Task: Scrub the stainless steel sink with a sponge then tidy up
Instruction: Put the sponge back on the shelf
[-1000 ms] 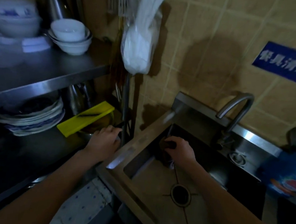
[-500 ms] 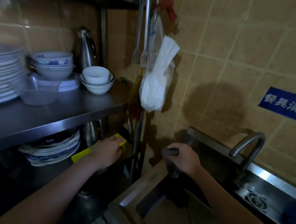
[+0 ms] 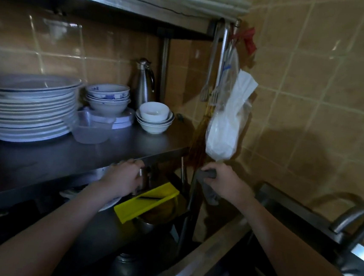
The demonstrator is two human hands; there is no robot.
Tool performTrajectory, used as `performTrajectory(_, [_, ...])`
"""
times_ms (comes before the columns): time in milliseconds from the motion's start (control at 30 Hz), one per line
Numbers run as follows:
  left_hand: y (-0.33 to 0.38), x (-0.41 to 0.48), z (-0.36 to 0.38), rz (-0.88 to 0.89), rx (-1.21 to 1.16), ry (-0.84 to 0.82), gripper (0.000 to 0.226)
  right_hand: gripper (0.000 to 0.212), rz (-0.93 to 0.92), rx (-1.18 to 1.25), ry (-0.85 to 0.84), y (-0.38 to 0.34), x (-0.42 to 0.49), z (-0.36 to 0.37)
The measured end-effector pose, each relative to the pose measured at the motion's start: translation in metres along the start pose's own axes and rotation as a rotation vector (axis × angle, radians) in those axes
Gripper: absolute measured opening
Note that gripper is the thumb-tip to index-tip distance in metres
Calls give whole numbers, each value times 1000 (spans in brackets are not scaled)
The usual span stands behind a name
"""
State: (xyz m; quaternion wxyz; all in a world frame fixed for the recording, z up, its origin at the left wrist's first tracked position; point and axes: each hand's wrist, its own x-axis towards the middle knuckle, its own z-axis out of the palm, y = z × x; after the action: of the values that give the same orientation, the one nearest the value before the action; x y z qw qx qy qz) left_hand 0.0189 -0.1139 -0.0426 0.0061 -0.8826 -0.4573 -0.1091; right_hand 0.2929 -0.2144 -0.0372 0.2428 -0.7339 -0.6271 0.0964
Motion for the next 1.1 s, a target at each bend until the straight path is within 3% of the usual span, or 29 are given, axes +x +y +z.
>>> performTrajectory(400, [-75,48,-13,-44,2,25,39,26,-93,-81,88,-80,132,18])
performTrajectory(733, [-122,92,3,-44,-10,36,39,31,-91,-156,136,-99,221,69])
performTrajectory(1100, [-140,99,17,-21,-73,40,37,32,-59,-356,15,-89,243,111])
